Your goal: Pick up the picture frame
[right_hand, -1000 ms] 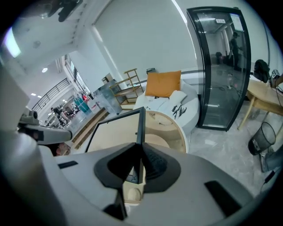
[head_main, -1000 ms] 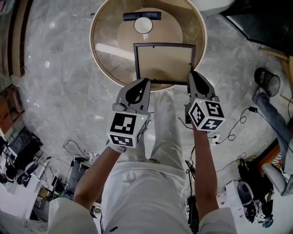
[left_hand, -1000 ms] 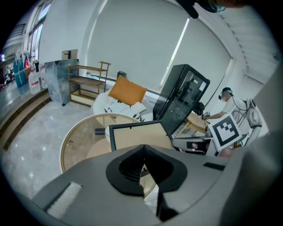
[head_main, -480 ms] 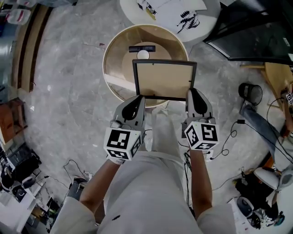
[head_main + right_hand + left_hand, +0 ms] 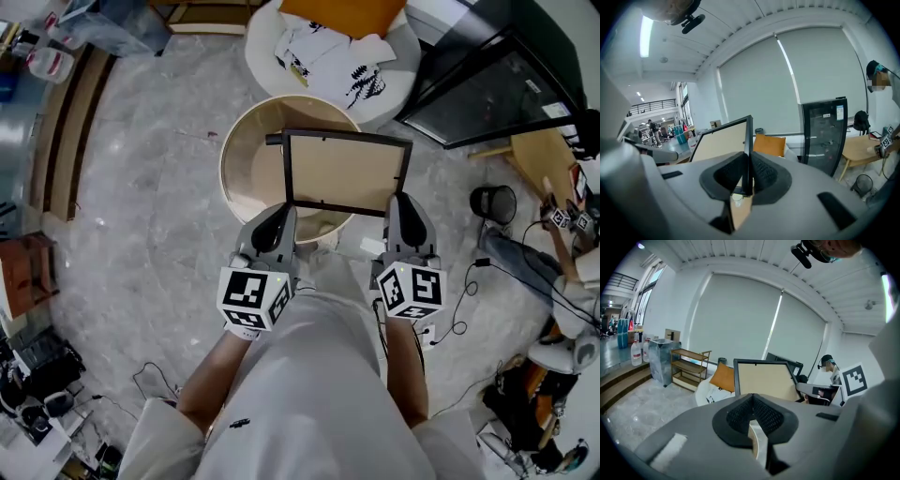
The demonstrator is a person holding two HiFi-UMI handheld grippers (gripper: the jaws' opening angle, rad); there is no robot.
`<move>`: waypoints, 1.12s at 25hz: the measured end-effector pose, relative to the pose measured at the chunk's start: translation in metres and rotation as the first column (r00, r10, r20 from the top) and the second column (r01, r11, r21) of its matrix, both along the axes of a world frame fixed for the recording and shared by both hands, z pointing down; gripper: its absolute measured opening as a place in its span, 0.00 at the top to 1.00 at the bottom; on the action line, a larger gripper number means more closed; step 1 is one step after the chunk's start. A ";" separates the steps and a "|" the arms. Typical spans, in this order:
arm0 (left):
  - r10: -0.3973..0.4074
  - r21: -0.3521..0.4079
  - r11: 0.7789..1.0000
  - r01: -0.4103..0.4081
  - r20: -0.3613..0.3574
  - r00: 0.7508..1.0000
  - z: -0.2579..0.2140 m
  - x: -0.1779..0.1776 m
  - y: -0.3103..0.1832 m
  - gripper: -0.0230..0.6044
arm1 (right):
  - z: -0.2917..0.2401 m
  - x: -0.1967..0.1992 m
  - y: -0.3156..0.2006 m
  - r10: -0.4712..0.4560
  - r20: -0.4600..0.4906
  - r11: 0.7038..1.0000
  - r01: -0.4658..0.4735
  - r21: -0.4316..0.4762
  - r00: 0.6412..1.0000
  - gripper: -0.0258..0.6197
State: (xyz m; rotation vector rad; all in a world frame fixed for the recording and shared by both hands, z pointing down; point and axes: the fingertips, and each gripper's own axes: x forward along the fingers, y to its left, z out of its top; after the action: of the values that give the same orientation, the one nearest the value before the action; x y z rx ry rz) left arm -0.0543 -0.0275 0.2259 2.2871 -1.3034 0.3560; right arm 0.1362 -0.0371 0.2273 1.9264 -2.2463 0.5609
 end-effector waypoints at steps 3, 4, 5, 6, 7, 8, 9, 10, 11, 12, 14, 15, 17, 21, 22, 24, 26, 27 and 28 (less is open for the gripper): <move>0.011 0.043 0.999 -0.010 -0.008 1.000 -0.020 -0.004 -0.002 0.96 | -0.021 -0.001 0.004 0.023 -0.004 0.999 -0.023 0.036 1.000 0.90; 0.015 0.056 0.998 -0.015 -0.008 1.000 -0.026 -0.005 -0.003 0.96 | -0.026 -0.001 0.004 0.030 -0.006 0.998 -0.029 0.048 1.000 0.90; 0.020 0.065 0.998 -0.019 -0.009 1.000 -0.030 -0.008 -0.004 0.96 | -0.031 -0.001 0.005 0.036 -0.007 0.998 -0.036 0.058 0.999 0.90; 0.024 0.072 0.997 -0.023 -0.011 1.000 -0.034 -0.010 -0.004 0.96 | -0.034 -0.002 0.005 0.043 -0.008 0.997 -0.042 0.067 0.999 0.90; 0.028 0.078 0.997 -0.027 -0.013 1.000 -0.038 -0.013 -0.005 0.96 | -0.037 -0.003 0.006 0.048 -0.009 0.996 -0.047 0.073 0.999 0.90; 0.032 0.083 0.996 -0.030 -0.013 0.999 -0.041 -0.015 -0.005 0.96 | -0.040 -0.005 0.006 0.052 -0.011 0.996 -0.051 0.078 0.999 0.90; 0.036 0.087 0.996 -0.034 -0.012 0.999 -0.043 -0.017 -0.006 0.96 | -0.042 -0.006 0.006 0.055 -0.013 0.995 -0.054 0.082 0.998 0.90; 0.039 0.089 0.995 -0.037 -0.012 0.999 -0.044 -0.019 -0.007 0.96 | -0.043 -0.006 0.005 0.058 -0.015 0.995 -0.057 0.085 0.998 0.90; 0.040 0.089 0.995 -0.039 -0.013 0.999 -0.045 -0.021 -0.008 0.96 | -0.044 -0.007 0.005 0.061 -0.017 0.994 -0.059 0.087 0.998 0.90; 0.041 0.088 0.995 -0.039 -0.014 0.999 -0.045 -0.023 -0.008 0.96 | -0.046 -0.008 0.006 0.063 -0.019 0.994 -0.061 0.090 0.998 0.90; 0.039 0.083 0.996 -0.038 -0.017 0.999 -0.045 -0.026 -0.008 0.96 | -0.049 -0.010 0.008 0.067 -0.022 0.994 -0.065 0.093 0.997 0.90; 0.038 0.081 0.996 -0.036 -0.019 0.999 -0.046 -0.028 -0.008 0.96 | -0.050 -0.011 0.009 0.068 -0.023 0.993 -0.066 0.095 0.997 0.90; 0.037 0.080 0.996 -0.035 -0.022 0.999 -0.047 -0.030 -0.007 0.96 | -0.053 -0.014 0.011 0.070 -0.023 0.993 -0.067 0.097 0.997 0.90; 0.045 0.083 0.996 -0.043 -0.021 0.999 -0.049 -0.033 -0.006 0.96 | -0.057 -0.018 0.014 0.073 -0.019 0.992 -0.070 0.106 0.997 0.90; 0.047 0.083 0.995 -0.045 -0.020 0.999 -0.049 -0.033 -0.005 0.96 | -0.057 -0.019 0.015 0.073 -0.018 0.992 -0.071 0.108 0.997 0.90; 0.050 0.083 0.995 -0.048 -0.019 0.999 -0.049 -0.034 -0.005 0.96 | -0.058 -0.022 0.016 0.074 -0.017 0.991 -0.072 0.111 0.997 0.90; 0.051 0.081 0.996 -0.050 -0.018 0.999 -0.049 -0.036 -0.004 0.96 | -0.059 -0.024 0.018 0.076 -0.018 0.991 -0.073 0.110 0.997 0.90; 0.052 0.079 0.996 -0.051 -0.018 0.998 -0.049 -0.037 -0.002 0.96 | -0.059 -0.026 0.020 0.076 -0.019 0.991 -0.074 0.110 0.997 0.90; 0.053 0.078 0.996 -0.052 -0.018 0.998 -0.048 -0.038 -0.001 0.96 | -0.059 -0.027 0.021 0.077 -0.020 0.991 -0.074 0.109 0.997 0.90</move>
State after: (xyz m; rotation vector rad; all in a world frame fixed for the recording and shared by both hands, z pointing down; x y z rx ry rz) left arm -0.0924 -0.0281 0.1777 2.3865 -1.2695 0.3042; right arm 0.1088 -0.0158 0.1687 2.0653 -2.2409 0.4304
